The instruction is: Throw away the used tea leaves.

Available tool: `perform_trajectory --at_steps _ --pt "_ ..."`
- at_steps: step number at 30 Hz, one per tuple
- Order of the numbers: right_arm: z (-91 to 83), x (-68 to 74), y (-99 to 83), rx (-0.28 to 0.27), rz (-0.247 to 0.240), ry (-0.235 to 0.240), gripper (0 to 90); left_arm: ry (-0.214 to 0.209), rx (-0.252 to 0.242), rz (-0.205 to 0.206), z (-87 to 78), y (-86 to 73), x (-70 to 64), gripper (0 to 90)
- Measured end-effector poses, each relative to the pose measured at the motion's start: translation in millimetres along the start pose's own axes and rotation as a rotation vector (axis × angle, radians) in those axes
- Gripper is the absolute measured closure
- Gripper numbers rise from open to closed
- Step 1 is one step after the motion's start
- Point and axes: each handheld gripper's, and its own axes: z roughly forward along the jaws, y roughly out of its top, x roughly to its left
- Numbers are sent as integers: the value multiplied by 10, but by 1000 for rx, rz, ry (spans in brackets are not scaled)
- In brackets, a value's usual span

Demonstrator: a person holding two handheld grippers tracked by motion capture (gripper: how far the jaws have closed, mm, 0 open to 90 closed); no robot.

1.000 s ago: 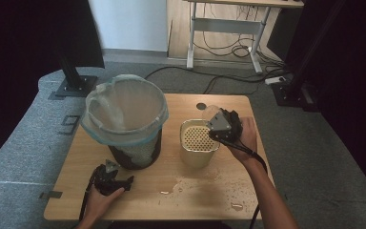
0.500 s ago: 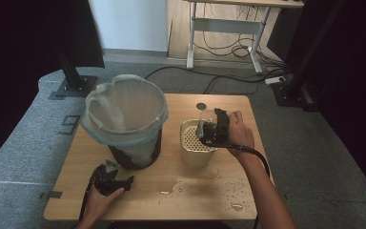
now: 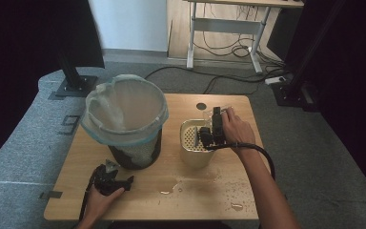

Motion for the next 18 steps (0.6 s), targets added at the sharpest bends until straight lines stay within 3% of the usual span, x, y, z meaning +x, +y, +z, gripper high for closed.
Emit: perform_trajectory --at_steps 1,4,6,7,8,9,10,11,12,15,16,17,18 --pt "0 0 0 0 0 0 390 0 0 0 0 0 0 75" --pt "-8 8 23 6 -82 -17 391 0 1 0 1 1 0 73" --pt "-17 22 56 17 -178 -35 391 -1 1 1 1 1 0 72" --pt "-17 22 56 17 -178 -35 391 -1 1 1 1 1 0 72" --pt "-21 20 82 20 -248 -47 391 0 0 0 2 1 -1 71" --pt "-21 20 82 20 -248 -47 391 0 0 0 2 1 -1 71" --pt "-26 22 110 32 -309 -58 392 0 0 0 2 1 -1 71" --pt "-26 22 110 32 -309 -58 392 0 0 0 3 1 -1 71" --pt "-33 33 139 45 -356 -60 392 -1 0 0 3 1 -1 70" --pt "-37 39 171 44 -390 -68 391 -1 1 1 3 2 -1 69" --pt "-32 39 212 51 -445 -73 392 -1 1 2 4 2 -1 67" --pt "-32 39 212 51 -445 -73 392 -1 1 2 4 2 -1 67" --pt "-29 73 254 58 -488 -83 393 -2 1 1 4 2 -2 67"
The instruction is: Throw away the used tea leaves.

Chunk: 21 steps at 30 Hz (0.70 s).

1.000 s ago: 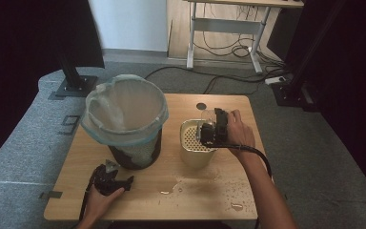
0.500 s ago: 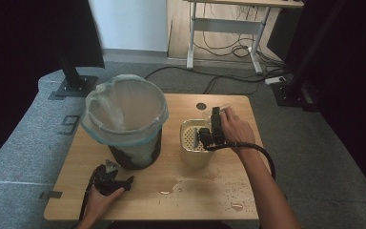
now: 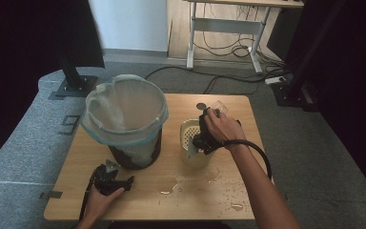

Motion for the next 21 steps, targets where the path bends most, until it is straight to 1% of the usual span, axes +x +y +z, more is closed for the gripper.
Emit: perform_trajectory --at_steps 2,3,4,6,7,8,9,10,13,14,15,16,17,18,19,20,21 --pt "1 6 51 4 -44 -18 393 0 0 0 0 0 0 67" --pt "1 6 51 4 -44 -18 393 0 0 0 0 0 0 67" --pt "-3 -9 90 5 -86 -29 394 0 0 0 0 0 0 66" --pt "-7 -26 114 8 -118 -42 395 -1 1 1 0 1 0 66" --pt "-7 -26 114 8 -118 -42 395 -1 1 1 0 1 0 65" --pt "-2 -30 132 14 -150 -46 396 -2 2 1 0 1 1 65" --pt "-2 -30 132 14 -150 -46 396 -2 2 1 0 1 1 64" --pt "3 -32 136 25 -195 -50 396 -1 1 2 1 1 0 64" --pt "13 -34 109 35 -191 -63 397 -2 3 2 0 2 0 62" --pt "17 -39 102 46 -228 -57 397 -3 3 2 0 2 0 62" --pt "20 -23 106 46 -246 -47 397 -2 4 3 0 2 1 61" --pt "14 3 120 45 -280 -57 398 -3 4 4 1 3 0 60" --pt "5 -2 115 48 -272 -62 399 -3 4 3 1 3 0 59" --pt "2 -25 100 46 -243 -71 401 -3 4 3 1 3 0 59" --pt "2 -25 100 46 -243 -71 401 -3 4 3 1 3 0 59" --pt "8 -41 96 54 -261 -72 401 -3 4 3 2 3 0 58" --pt "8 -41 96 54 -261 -72 401 -3 4 3 2 3 0 57"
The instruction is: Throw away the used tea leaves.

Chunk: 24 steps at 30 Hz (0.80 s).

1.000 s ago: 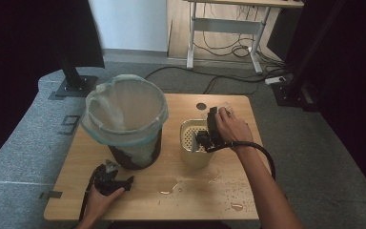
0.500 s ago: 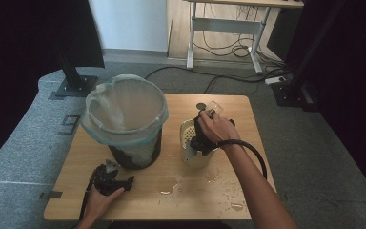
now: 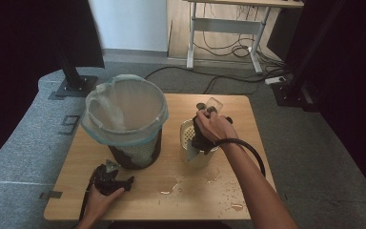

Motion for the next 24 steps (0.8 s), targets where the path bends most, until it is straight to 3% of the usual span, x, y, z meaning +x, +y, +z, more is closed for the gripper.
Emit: perform_trajectory --at_steps 4,7,8,9,10,14,15,17,18,20,21,23,24 --pt "-21 -16 14 -7 -2 -20 407 0 1 1 0 1 0 56" --pt "-33 -19 37 -3 -56 -31 408 0 3 1 2 3 -2 52" --pt "-29 -86 12 -24 -18 -38 414 0 3 1 2 2 -2 52" --pt "-15 -68 -5 -14 -14 -41 414 0 2 0 2 2 -3 52" --pt "-8 -54 -9 -12 -54 -50 413 -1 2 1 3 2 -3 51" --pt "-23 -87 -58 9 -59 -73 417 -1 3 2 5 4 -3 48" --pt "-17 -95 -42 5 -102 -78 418 -2 4 3 4 4 -3 47" --pt "-40 -77 -1 10 -115 -82 422 -3 7 6 2 4 -1 47" --pt "-47 -64 30 -16 -121 -89 425 -2 4 3 3 3 -3 47" --pt "8 -98 -49 14 -85 -75 426 -3 3 2 4 2 -4 47" --pt "-2 -67 -40 25 -98 -71 426 -3 3 3 5 3 -3 46" --pt "-21 -56 -11 -6 -108 -72 429 -3 5 4 5 4 -3 44" --pt "-25 -69 3 -12 -91 -75 432 -3 4 3 6 4 -4 43"
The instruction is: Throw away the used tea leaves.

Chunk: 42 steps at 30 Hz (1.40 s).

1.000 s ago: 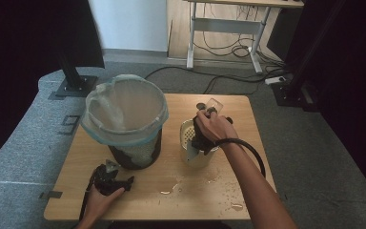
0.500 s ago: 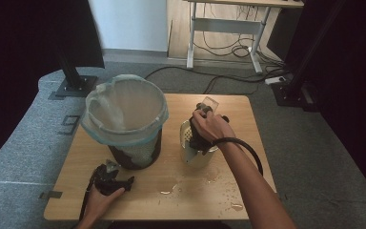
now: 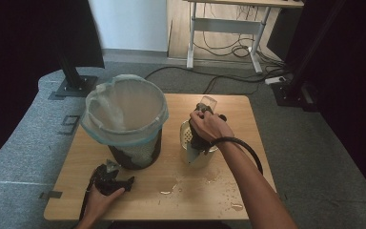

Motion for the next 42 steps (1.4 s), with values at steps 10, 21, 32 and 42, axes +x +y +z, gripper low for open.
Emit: perform_trajectory --at_steps 10,21,32,42 --pt "-15 27 -38 -5 43 -26 436 -1 2 2 -1 1 1 41" --pt "-53 72 -159 -30 298 29 435 -2 2 1 0 1 0 39" --pt "-64 -4 -254 -164 943 151 435 -3 4 2 -1 2 0 39" --pt "-60 159 -551 -343 1678 343 432 -1 2 1 1 1 -1 39"
